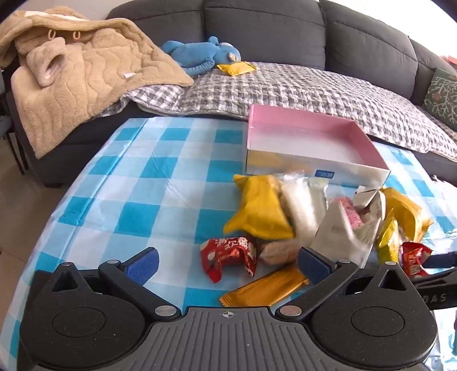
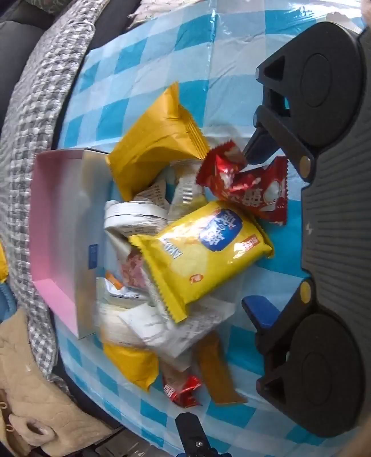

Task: Organize snacks
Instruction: 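Move the left tool toward one yellow pillow pack while the right tool approaches another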

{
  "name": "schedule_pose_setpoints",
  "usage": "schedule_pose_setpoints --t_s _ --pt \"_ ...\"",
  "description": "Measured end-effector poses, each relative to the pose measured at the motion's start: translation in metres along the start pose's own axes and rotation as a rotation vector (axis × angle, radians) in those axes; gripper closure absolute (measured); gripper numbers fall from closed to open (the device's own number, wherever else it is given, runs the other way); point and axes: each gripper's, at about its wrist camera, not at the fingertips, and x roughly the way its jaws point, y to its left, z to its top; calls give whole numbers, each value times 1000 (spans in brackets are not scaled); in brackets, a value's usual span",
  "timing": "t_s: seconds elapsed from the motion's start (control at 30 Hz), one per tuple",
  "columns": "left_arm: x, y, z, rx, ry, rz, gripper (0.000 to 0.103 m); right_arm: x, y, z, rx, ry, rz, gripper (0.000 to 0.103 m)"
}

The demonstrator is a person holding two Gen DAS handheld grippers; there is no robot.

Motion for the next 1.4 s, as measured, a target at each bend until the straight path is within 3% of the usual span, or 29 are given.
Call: schedule_pose_setpoints --t_s 0.13,0.23,0.3,0.43,0.5,0.6,0.7,0.77,0.83,1.07,1.4 --pt "-7 15 25 -42 5 -17 0 -36 -19 20 60 -119 108 0" --pt "2 6 57 -26 38 -11 0 -49 -30 42 94 -211 73 0" --pt "6 3 70 -13 46 -23 0 -51 -35 61 105 -223 64 0" --pt "17 -5 85 -6 61 -62 0 -28 -51 79 129 -166 108 0" --pt "27 -3 86 -28 59 -60 0 -18 -56 81 134 -168 84 0" --pt "50 0 83 -71 127 -86 0 -17 -50 83 99 -165 46 0" --pt "58 -7 79 -32 145 -71 0 -10 -54 81 25 -157 20 0" --pt "60 -8 77 -16 148 -70 0 2 -59 76 9 -100 19 1" --pt "64 -7 77 -12 159 -85 0 10 -63 75 -14 -49 13 12" --pt "88 -5 71 25 235 -37 0 28 -79 74 -38 -18 -13 13" --pt "108 -9 65 66 282 -91 0 42 -76 80 -54 18 -13 21"
